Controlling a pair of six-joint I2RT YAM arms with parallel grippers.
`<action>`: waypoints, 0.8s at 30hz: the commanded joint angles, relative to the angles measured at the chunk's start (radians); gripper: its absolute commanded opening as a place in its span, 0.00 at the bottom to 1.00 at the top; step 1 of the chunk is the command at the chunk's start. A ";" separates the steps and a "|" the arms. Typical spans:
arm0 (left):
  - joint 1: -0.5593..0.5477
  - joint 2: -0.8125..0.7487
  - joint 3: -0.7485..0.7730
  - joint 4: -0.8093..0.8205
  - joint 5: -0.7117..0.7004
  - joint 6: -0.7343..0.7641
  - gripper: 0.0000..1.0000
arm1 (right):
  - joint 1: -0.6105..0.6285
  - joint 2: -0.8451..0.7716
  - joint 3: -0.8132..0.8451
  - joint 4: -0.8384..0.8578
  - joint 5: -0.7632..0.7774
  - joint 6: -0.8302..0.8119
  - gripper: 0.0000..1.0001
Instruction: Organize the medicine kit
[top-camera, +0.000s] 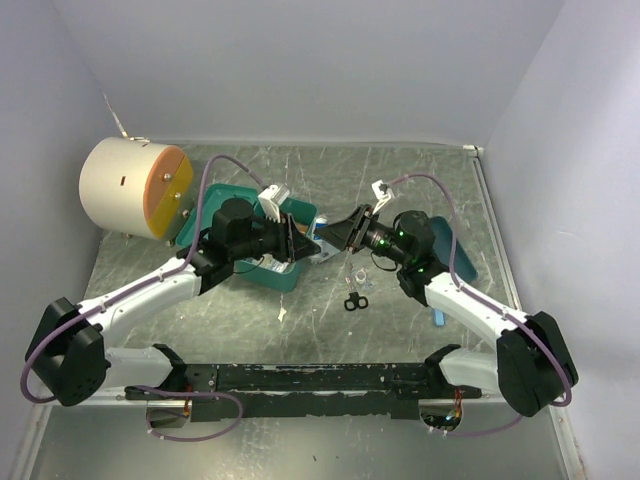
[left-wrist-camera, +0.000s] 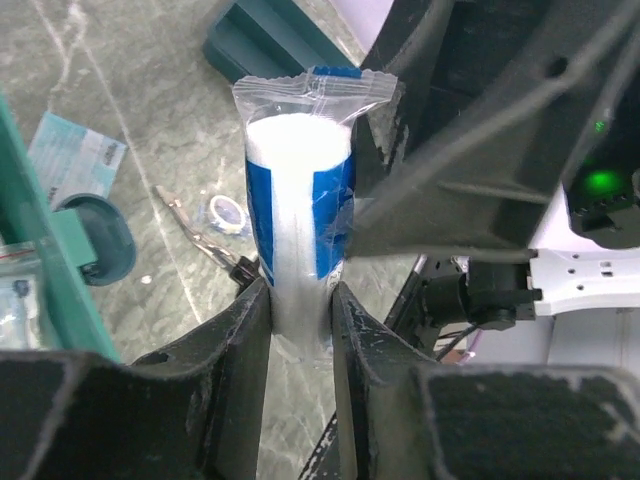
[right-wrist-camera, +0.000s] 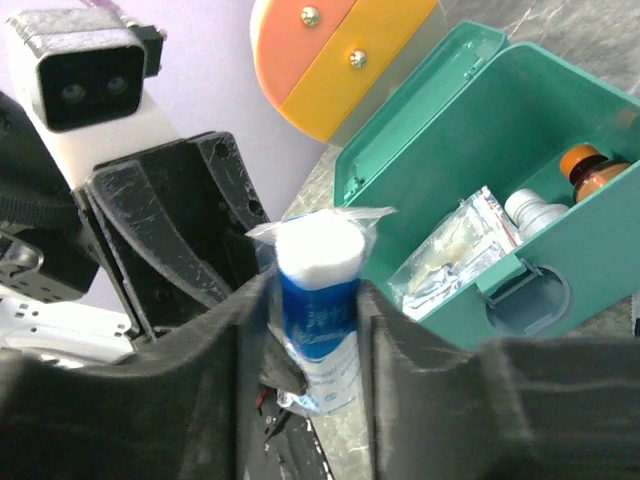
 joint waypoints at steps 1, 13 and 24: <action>0.039 -0.005 0.055 -0.086 0.021 0.040 0.23 | 0.022 -0.008 0.022 -0.005 -0.022 0.005 0.48; 0.074 -0.029 0.327 -0.716 -0.344 0.408 0.22 | 0.021 -0.229 0.014 -0.354 0.247 -0.102 0.65; 0.075 0.198 0.546 -0.855 -0.611 0.499 0.19 | 0.021 -0.312 -0.027 -0.500 0.329 -0.091 0.64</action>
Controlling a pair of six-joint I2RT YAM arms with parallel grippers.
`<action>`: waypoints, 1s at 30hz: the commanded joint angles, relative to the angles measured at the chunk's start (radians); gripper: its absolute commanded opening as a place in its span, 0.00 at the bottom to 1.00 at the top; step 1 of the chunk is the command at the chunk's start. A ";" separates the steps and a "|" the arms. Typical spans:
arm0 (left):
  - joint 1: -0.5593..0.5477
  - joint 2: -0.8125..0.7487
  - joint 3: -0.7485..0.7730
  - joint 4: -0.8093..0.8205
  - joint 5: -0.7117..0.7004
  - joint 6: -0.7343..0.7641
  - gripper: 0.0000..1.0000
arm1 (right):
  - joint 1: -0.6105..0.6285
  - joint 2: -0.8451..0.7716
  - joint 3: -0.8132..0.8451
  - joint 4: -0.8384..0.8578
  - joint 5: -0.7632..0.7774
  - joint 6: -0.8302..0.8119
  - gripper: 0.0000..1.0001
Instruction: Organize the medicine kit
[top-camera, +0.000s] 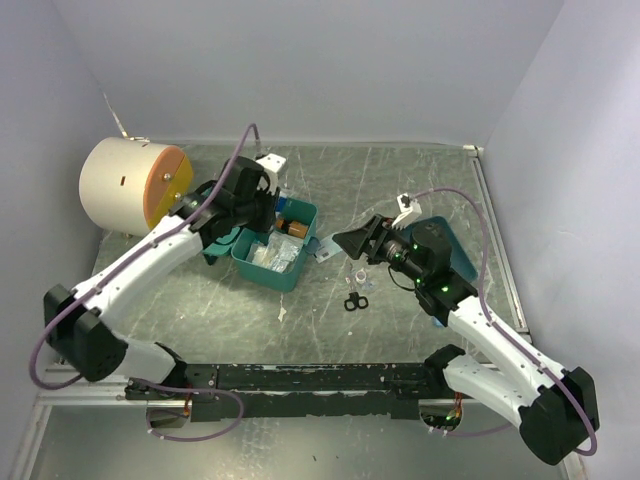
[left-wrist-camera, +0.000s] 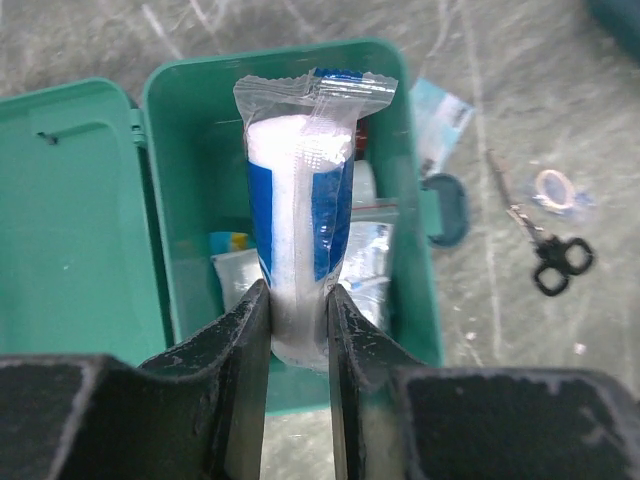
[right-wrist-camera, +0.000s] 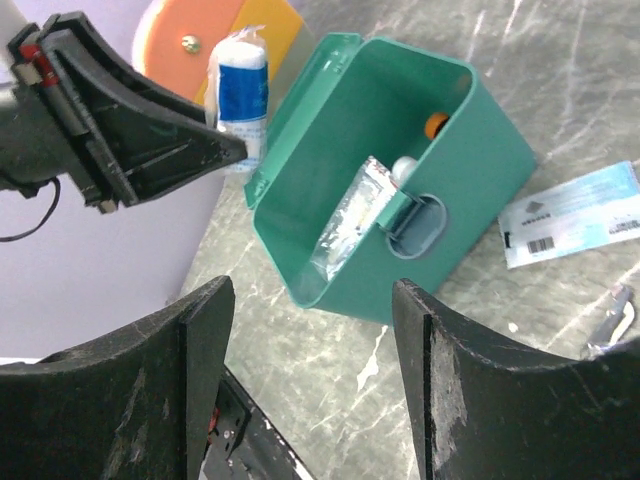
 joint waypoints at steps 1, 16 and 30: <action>0.005 0.117 0.094 -0.108 -0.155 0.052 0.18 | -0.001 -0.022 -0.014 -0.080 0.056 -0.012 0.64; -0.028 0.437 0.318 -0.284 -0.385 -0.015 0.17 | 0.000 -0.048 -0.039 -0.079 0.031 -0.006 0.63; -0.050 0.588 0.291 -0.265 -0.529 -0.089 0.19 | 0.000 -0.065 -0.057 -0.095 0.024 -0.011 0.63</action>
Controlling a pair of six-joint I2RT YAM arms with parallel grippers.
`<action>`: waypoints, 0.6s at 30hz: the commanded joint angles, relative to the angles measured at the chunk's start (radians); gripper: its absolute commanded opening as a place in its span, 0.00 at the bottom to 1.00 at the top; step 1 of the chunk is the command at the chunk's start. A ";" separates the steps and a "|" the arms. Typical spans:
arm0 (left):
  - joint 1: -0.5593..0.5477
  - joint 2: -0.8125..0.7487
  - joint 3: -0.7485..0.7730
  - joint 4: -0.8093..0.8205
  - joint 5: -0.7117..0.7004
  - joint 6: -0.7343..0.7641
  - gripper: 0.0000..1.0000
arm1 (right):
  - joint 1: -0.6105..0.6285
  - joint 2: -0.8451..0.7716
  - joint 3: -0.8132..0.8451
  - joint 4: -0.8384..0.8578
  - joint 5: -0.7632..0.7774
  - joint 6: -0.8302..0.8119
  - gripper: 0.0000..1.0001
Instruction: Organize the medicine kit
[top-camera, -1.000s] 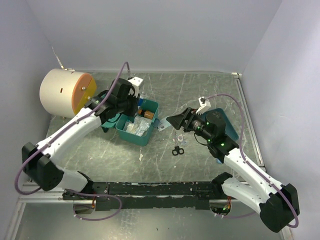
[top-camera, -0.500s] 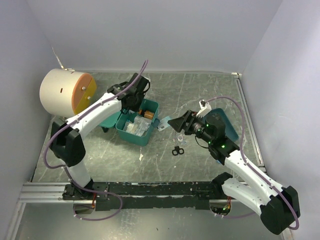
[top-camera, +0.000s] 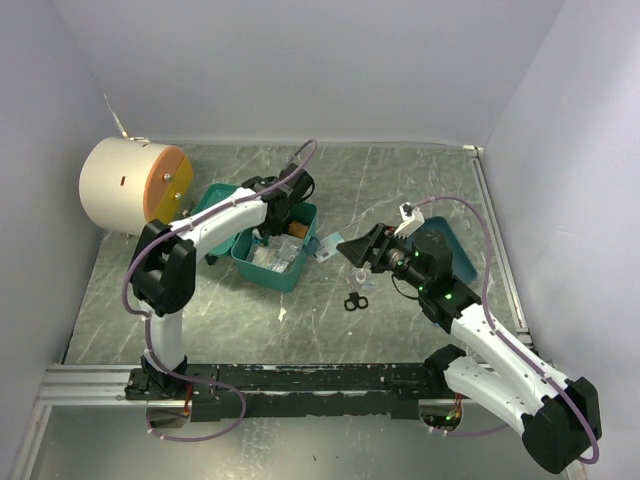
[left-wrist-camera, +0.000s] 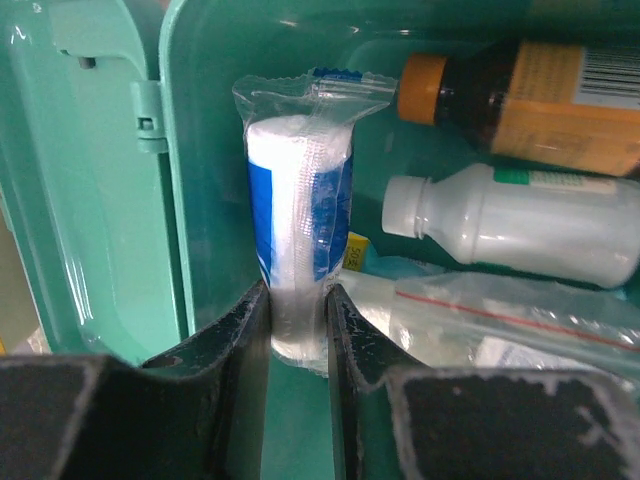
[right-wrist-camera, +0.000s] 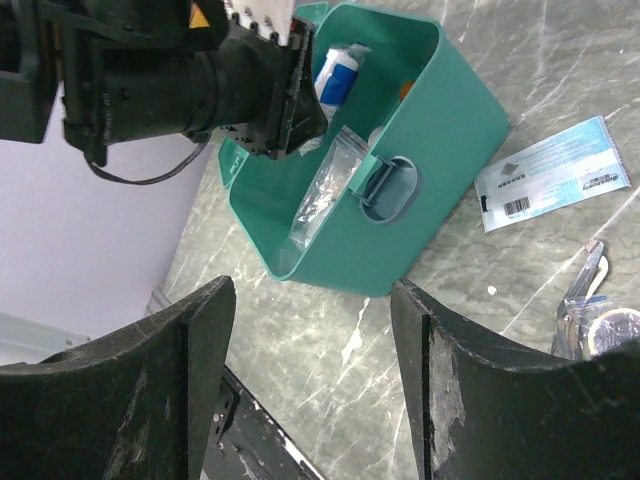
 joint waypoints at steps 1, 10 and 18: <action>-0.004 0.048 -0.001 -0.002 -0.100 -0.044 0.20 | 0.000 0.004 -0.013 0.002 -0.007 -0.011 0.63; -0.005 0.093 -0.027 0.064 -0.128 -0.081 0.32 | 0.000 0.032 -0.017 0.022 -0.024 -0.008 0.63; -0.017 0.091 0.031 0.047 -0.153 -0.101 0.51 | 0.000 0.038 -0.015 0.011 -0.018 -0.012 0.63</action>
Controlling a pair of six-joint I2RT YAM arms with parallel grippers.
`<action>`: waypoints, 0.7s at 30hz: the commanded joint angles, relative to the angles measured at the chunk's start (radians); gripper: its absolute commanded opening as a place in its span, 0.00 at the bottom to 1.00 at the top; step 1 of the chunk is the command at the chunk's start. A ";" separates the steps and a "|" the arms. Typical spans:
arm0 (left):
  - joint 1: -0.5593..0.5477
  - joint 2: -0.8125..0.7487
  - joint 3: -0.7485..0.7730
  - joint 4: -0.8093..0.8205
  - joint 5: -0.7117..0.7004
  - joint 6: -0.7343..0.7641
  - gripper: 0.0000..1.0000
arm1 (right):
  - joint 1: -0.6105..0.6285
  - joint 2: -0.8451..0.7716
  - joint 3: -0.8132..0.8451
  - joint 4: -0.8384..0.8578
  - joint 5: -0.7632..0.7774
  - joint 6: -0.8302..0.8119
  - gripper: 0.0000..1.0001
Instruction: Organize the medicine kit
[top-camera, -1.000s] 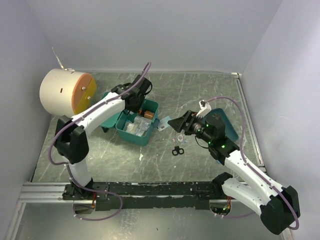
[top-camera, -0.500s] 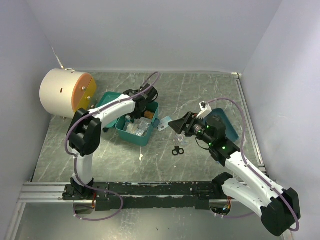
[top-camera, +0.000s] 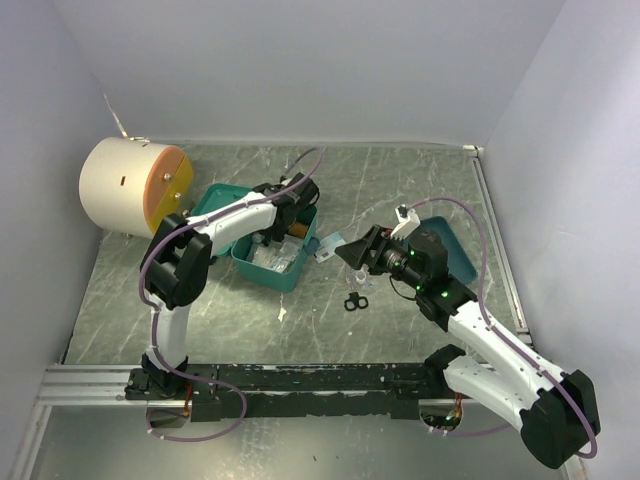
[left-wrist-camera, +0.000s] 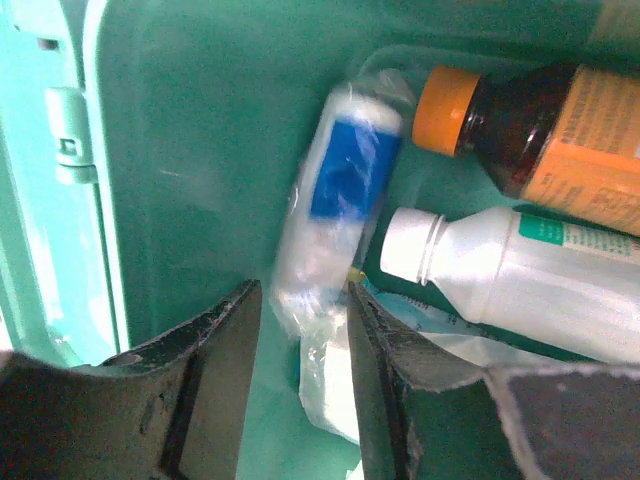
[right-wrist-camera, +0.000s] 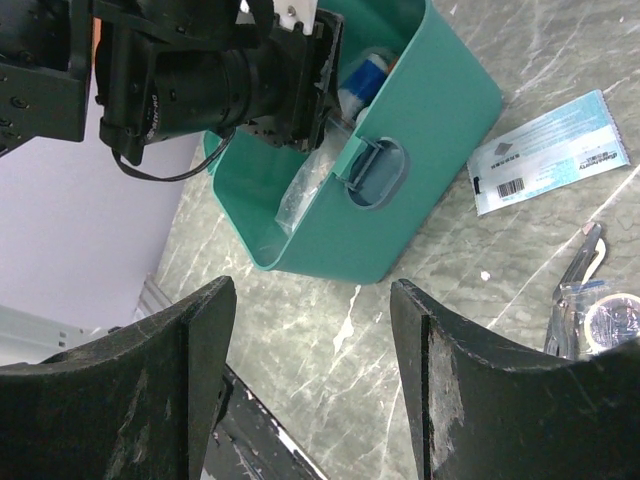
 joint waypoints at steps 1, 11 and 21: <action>-0.015 -0.008 0.055 0.011 -0.057 -0.018 0.52 | 0.000 0.002 -0.003 0.013 -0.004 -0.011 0.63; -0.036 -0.013 0.048 0.031 -0.083 -0.015 0.31 | 0.000 0.012 -0.002 0.009 -0.002 -0.018 0.63; -0.027 0.000 -0.010 0.106 -0.050 -0.026 0.25 | 0.000 0.000 0.003 -0.021 0.022 -0.027 0.63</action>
